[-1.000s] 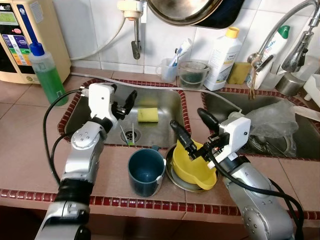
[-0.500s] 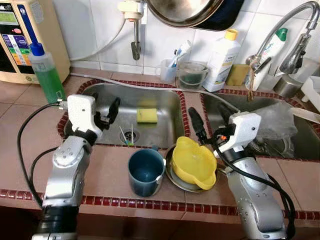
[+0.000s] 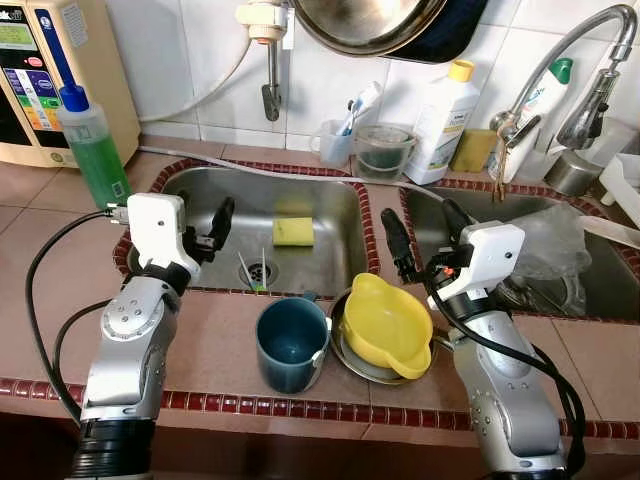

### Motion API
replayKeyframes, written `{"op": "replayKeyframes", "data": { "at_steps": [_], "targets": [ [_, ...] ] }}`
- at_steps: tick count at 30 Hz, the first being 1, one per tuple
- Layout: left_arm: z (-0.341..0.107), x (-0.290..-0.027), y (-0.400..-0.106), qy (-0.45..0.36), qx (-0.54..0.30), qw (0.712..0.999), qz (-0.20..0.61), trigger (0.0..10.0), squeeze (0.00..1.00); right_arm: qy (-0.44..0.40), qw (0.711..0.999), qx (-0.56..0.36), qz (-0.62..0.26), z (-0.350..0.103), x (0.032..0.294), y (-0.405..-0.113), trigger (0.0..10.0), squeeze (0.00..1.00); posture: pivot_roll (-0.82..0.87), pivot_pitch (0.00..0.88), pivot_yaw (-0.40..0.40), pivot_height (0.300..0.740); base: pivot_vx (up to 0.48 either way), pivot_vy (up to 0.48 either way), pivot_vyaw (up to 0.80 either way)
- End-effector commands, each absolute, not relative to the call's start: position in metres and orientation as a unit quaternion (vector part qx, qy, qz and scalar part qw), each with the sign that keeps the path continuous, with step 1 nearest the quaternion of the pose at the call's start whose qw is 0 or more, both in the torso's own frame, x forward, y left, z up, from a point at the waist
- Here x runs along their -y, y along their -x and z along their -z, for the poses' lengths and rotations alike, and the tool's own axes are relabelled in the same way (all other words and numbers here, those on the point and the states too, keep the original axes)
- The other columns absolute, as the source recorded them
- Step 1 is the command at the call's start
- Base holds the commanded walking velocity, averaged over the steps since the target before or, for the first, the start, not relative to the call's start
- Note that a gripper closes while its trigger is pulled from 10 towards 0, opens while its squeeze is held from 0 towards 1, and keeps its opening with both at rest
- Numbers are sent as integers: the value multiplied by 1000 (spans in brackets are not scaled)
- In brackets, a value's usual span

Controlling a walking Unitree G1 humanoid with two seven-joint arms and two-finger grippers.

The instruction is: Kitchen organization

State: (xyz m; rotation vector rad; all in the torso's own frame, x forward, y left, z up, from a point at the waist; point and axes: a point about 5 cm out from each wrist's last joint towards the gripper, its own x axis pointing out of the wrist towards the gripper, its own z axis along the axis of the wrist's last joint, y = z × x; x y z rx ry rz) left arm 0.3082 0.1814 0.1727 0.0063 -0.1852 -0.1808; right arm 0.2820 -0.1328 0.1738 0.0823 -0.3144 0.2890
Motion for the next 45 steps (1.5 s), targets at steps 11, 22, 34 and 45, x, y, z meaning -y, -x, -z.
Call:
{"op": "replayKeyframes", "data": {
  "at_steps": [11, 22, 34, 45],
  "targets": [
    [-173, -182, -303, -5, 89, 992, 90, 10000, 0, -37, 977, 153, -140, -172, 138, -283, 10000, 0, 91, 0, -75, 740, 0, 0, 0],
    [-167, -191, -293, 29, 110, 991, 69, 10000, 0, -26, 980, 162, -116, -169, 147, -278, 10000, 0, 87, 0, -70, 740, 0, 0, 0],
    [-170, -184, -292, 22, 114, 989, 94, 10000, 0, -17, 980, 162, -111, -167, 152, -277, 10000, 0, 84, 0, -66, 740, 0, 0, 0],
    [-170, -188, -290, 11, 114, 989, 98, 10000, 0, -15, 981, 157, -115, -163, 150, -276, 10000, 0, 91, 0, -63, 740, 0, 0, 0]
  ]
}}
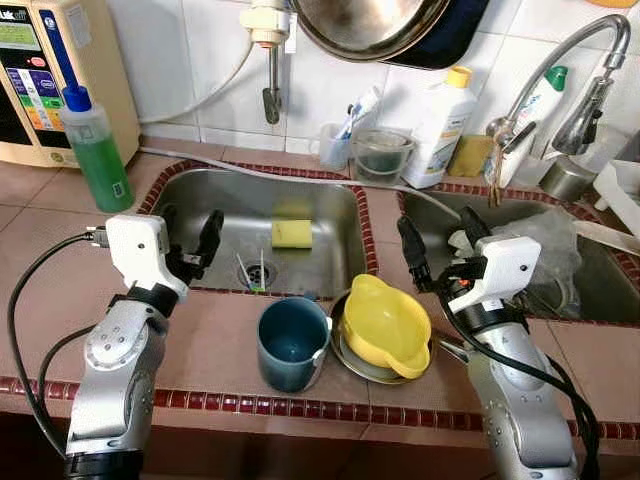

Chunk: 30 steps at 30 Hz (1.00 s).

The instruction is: Kitchen organization

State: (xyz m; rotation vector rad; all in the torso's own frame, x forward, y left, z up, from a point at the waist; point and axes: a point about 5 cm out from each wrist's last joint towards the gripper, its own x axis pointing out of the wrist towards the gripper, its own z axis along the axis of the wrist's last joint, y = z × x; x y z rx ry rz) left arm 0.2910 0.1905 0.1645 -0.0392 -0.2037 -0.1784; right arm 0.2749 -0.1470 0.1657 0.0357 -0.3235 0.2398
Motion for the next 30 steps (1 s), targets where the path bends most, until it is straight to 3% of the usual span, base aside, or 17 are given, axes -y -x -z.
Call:
{"op": "replayKeyframes", "data": {
  "at_steps": [1, 24, 30],
  "targets": [
    [-170, -188, -290, 11, 114, 989, 98, 10000, 0, -15, 981, 157, -115, -163, 150, -276, 10000, 0, 91, 0, -63, 740, 0, 0, 0],
    [-169, -185, -290, -7, 111, 989, 97, 10000, 0, -16, 979, 160, -122, -164, 148, -277, 10000, 0, 97, 0, -65, 740, 0, 0, 0],
    [-169, -186, -290, -4, 110, 989, 98, 10000, 0, -17, 979, 159, -123, -164, 147, -278, 10000, 0, 97, 0, -63, 740, 0, -412, 0]
  ]
}}
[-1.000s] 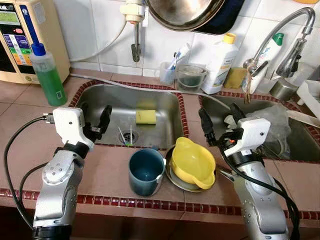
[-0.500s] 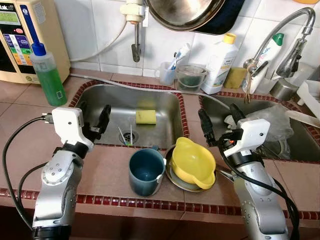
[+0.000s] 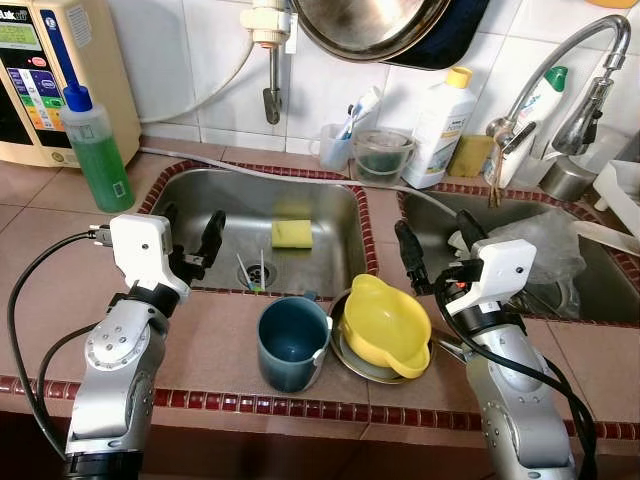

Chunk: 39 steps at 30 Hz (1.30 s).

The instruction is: Kitchen organization

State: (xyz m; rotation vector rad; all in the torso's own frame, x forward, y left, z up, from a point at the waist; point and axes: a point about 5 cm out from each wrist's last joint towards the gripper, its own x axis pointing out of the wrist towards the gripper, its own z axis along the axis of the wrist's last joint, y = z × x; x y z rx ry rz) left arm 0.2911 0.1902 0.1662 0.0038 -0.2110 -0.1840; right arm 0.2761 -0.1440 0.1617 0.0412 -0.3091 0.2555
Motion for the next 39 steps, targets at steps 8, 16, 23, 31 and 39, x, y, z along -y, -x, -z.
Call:
{"op": "replayKeyframes", "data": {
  "at_steps": [8, 16, 23, 31, 39],
  "targets": [
    [-170, -186, -291, -1, 109, 989, 97, 10000, 0, -19, 979, 159, -124, -164, 147, -277, 10000, 0, 97, 0, -63, 740, 0, -480, 0],
    [-177, -188, -292, 13, 129, 988, 79, 10000, 0, -31, 976, 168, -133, -167, 146, -276, 10000, 0, 93, 0, -62, 740, 0, -120, 0],
    [-182, -188, -293, 14, 135, 988, 80, 10000, 0, -33, 976, 167, -135, -167, 145, -276, 10000, 0, 95, 0, -60, 740, 0, 0, 0],
    [-193, -195, -294, -26, 129, 986, 106, 10000, 0, -34, 976, 166, -140, -167, 144, -275, 10000, 0, 100, 0, -56, 740, 0, 0, 0],
    [-195, -201, -288, -63, 110, 980, 154, 10000, 0, -20, 976, 147, -159, -161, 144, -273, 10000, 0, 109, 0, -57, 740, 0, 0, 0]
  ]
}}
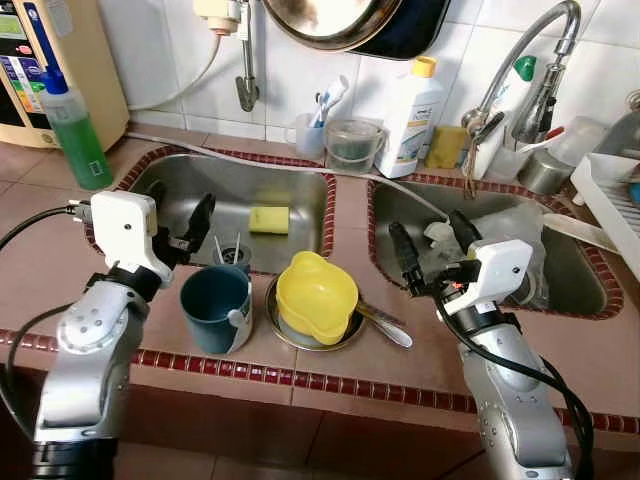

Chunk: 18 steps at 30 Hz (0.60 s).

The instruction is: Kitchen organization

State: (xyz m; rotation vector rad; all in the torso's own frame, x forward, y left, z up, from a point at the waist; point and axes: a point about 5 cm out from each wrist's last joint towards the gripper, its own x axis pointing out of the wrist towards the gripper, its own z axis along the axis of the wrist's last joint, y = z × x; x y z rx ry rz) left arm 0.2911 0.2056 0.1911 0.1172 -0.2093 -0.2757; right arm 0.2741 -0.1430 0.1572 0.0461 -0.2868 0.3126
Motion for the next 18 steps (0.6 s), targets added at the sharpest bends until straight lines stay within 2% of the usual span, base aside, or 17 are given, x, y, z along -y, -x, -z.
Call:
{"op": "replayKeyframes", "data": {
  "at_steps": [1, 10, 18],
  "targets": [
    [-195, -203, -288, -66, 109, 980, 155, 10000, 0, -20, 976, 145, -162, -161, 144, -272, 10000, 0, 110, 0, -58, 740, 0, 0, 0],
    [-202, -215, -286, -91, 102, 976, 172, 10000, 0, -10, 972, 129, -195, -155, 142, -265, 10000, 0, 111, 0, -57, 740, 0, 0, 0],
    [-214, -217, -278, -140, 80, 951, 263, 10000, 0, -4, 967, 117, -226, -154, 140, -262, 10000, 0, 113, 0, -60, 740, 0, 0, 0]
  ]
}}
